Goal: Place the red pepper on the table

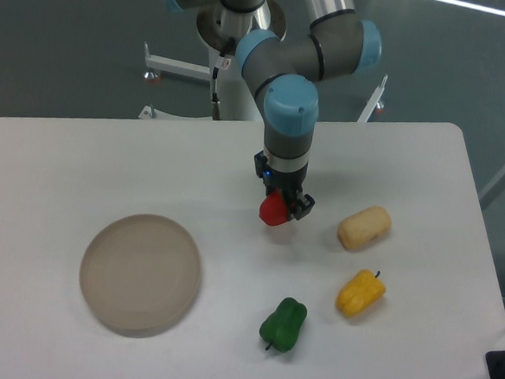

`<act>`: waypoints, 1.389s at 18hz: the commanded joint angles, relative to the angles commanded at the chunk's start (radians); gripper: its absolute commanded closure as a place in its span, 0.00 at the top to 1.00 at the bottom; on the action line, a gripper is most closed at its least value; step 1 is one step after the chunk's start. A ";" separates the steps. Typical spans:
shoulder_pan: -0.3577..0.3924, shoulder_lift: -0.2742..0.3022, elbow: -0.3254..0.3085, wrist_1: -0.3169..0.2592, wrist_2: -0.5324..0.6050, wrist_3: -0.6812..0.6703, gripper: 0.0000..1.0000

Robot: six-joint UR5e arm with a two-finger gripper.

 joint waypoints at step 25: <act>-0.002 -0.029 0.002 0.006 0.011 -0.006 0.60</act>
